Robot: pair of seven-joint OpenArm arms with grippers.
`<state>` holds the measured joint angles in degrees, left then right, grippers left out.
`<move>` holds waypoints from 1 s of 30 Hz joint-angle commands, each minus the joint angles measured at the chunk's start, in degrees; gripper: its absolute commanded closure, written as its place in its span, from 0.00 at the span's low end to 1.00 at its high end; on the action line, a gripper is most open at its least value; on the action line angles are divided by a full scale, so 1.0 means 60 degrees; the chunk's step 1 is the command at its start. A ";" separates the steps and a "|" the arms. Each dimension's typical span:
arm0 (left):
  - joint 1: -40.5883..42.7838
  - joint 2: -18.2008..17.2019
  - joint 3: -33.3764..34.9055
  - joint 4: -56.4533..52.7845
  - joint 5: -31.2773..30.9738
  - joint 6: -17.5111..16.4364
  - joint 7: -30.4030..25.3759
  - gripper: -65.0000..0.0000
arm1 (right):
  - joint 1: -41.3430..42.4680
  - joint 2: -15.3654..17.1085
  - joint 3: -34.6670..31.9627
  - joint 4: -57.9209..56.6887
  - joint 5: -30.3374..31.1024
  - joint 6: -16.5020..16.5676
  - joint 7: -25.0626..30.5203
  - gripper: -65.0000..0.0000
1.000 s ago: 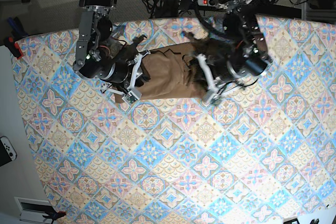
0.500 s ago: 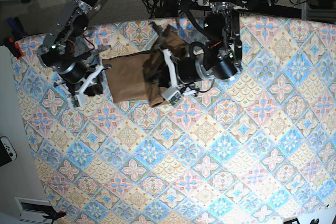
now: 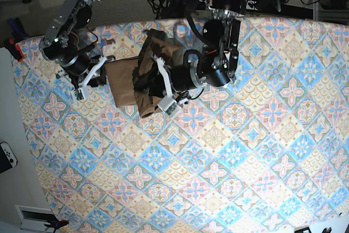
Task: Layout the t-shirt on the table in an organized manner, then fold the t-shirt properly
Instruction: 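Fold the held end with the left gripper over toward the right gripper, then press and square the folded bundle with both grippers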
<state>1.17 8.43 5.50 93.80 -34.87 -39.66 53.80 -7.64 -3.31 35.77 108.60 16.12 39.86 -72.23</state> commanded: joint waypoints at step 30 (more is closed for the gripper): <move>-0.1243 0.0096 0.0468 -0.1648 -0.0261 -0.0057 -0.1663 0.26 | 0.0064 0.0061 0.0009 0.0179 0.0149 0.0024 0.0177 0.78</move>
<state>-4.80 8.27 8.03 82.50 -34.87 -39.42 45.50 -7.79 -3.33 35.73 108.60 16.08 39.86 -72.36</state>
